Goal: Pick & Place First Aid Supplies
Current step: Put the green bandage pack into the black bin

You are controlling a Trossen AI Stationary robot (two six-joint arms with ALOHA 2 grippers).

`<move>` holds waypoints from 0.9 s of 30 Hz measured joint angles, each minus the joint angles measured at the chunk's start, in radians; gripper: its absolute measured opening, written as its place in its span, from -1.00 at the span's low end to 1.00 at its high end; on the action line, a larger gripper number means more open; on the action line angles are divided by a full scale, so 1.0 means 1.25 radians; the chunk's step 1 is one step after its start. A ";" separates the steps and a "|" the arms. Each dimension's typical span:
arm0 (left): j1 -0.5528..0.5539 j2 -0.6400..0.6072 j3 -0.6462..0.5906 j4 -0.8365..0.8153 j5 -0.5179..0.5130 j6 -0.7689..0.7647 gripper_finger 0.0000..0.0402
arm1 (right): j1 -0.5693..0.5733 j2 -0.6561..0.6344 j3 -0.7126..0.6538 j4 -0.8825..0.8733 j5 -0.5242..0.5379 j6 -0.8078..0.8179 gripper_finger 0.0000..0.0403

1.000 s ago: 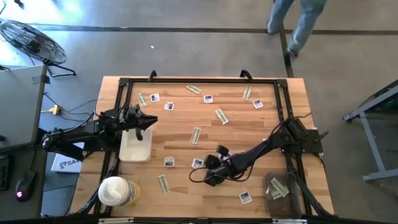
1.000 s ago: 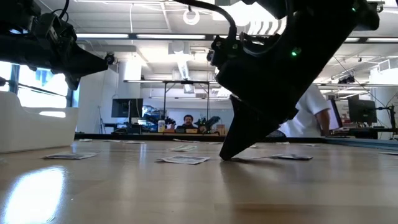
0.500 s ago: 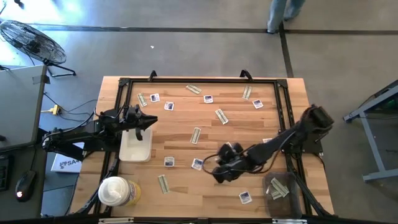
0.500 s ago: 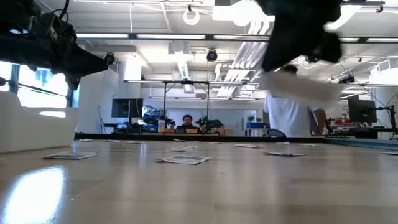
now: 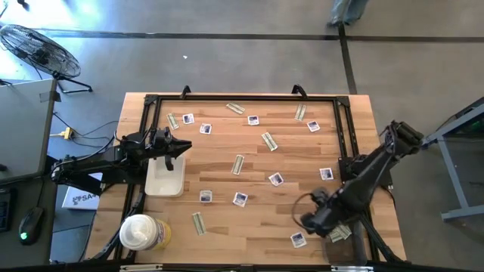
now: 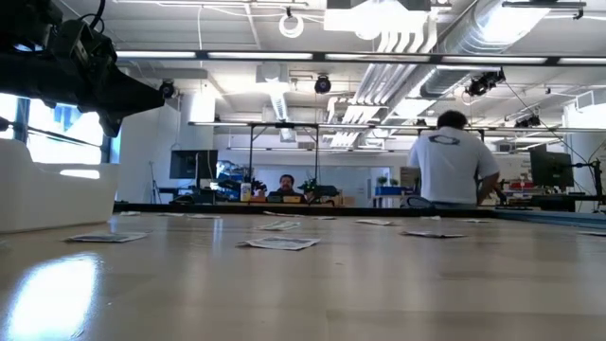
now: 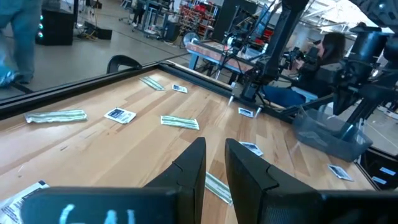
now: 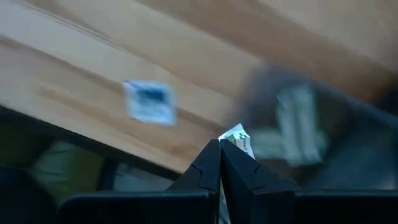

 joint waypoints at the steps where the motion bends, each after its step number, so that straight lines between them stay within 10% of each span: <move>1: 0.000 0.000 0.000 0.000 0.000 0.000 -0.70 | 0.018 0.003 0.000 -0.008 0.002 0.023 -1.00; 27: 0.000 0.000 0.000 0.000 0.000 0.000 -0.70 | 0.066 0.179 0.000 -0.122 0.018 -0.026 -0.80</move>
